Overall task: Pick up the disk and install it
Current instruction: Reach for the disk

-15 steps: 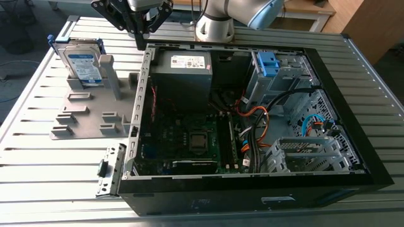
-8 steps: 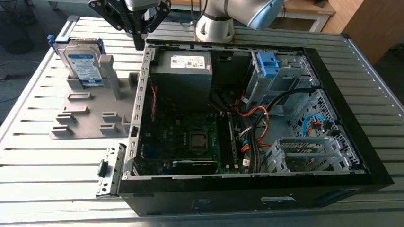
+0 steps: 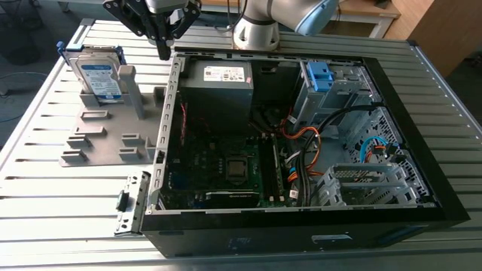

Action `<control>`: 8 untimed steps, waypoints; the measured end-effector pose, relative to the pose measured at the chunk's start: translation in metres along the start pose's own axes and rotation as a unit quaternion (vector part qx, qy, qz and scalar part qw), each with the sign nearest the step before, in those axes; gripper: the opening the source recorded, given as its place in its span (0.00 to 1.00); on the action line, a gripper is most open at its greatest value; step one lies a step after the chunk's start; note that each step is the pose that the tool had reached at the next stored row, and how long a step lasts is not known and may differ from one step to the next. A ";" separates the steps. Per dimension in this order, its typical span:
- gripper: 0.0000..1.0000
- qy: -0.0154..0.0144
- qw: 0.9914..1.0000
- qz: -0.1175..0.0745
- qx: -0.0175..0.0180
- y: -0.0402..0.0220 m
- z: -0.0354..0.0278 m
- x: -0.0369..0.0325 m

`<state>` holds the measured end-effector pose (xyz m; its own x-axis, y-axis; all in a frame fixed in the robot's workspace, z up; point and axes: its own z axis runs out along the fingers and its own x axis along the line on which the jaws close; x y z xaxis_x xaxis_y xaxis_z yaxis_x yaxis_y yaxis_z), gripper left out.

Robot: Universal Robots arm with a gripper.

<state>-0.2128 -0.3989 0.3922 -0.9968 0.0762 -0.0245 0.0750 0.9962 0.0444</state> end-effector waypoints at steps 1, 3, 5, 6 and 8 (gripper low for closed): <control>0.11 0.000 1.000 0.000 0.000 0.0000 0.0000 0.0004; 0.11 0.000 1.000 0.000 0.000 -0.0001 0.0000 0.0013; 0.11 0.000 1.000 0.000 0.000 -0.0002 0.0000 0.0023; 0.11 0.000 1.000 0.000 0.000 -0.0002 0.0000 0.0029; 0.11 0.000 1.000 0.000 0.000 -0.0003 -0.0001 0.0040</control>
<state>-0.2168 -0.3990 0.3922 -0.9968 0.0762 -0.0245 0.0751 0.9962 0.0443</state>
